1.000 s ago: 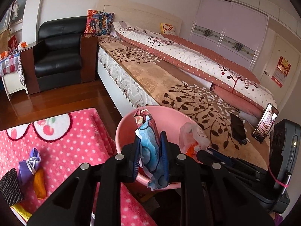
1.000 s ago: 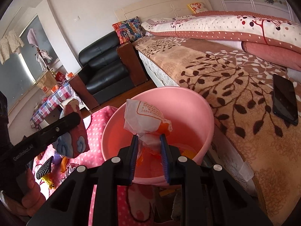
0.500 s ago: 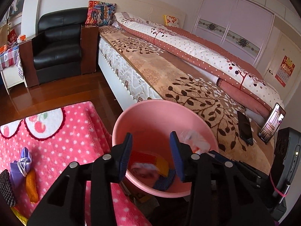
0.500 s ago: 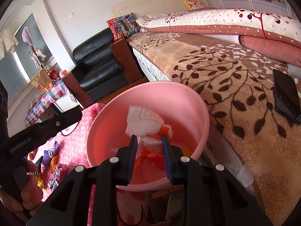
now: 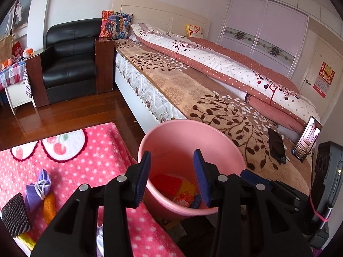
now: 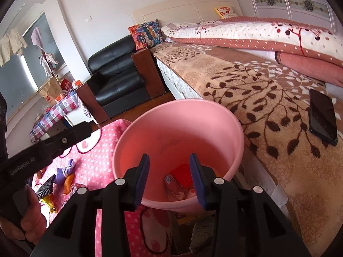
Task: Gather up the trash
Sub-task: 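Move both open tools back over the trash on the blanket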
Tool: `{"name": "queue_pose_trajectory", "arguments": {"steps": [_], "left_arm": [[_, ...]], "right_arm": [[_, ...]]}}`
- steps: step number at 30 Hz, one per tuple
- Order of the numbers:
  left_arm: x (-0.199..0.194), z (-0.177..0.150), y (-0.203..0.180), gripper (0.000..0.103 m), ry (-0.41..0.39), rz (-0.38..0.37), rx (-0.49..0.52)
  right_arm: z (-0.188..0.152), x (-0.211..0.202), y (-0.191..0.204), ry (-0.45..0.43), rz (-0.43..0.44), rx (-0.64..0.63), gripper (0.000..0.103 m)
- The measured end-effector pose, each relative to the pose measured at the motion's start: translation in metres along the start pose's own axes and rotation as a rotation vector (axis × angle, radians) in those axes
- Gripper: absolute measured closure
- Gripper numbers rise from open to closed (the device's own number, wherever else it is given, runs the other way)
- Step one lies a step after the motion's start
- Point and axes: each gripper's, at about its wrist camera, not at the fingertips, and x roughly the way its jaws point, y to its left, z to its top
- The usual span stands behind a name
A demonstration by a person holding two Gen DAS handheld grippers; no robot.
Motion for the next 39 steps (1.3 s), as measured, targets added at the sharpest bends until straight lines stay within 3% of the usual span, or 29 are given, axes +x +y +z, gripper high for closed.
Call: {"name": "queue_pose_trajectory", "arguments": {"steps": [11,16,26,39], "left_arm": [[-0.057,-0.023,0.028,0.062,-0.052,0.061,-0.044],[-0.086,-0.038,0.048,0.062,-0.078,0.127,-0.068],[-0.132,-0.076,0.091,0.062,-0.098,0.216,-0.124],[-0.16,-0.127,0.164,0.062,-0.039,0.398,-0.24]], "right_arm": [[-0.017,-0.038,0.058,-0.062,0.104,-0.075,0.061],[-0.034,-0.047,0.085,-0.079,0.145,-0.099,0.061],[-0.069,-0.042,0.127,0.0,0.195,-0.168,0.061],[-0.098,-0.01,0.167,0.136,0.286,-0.262,0.061]]}}
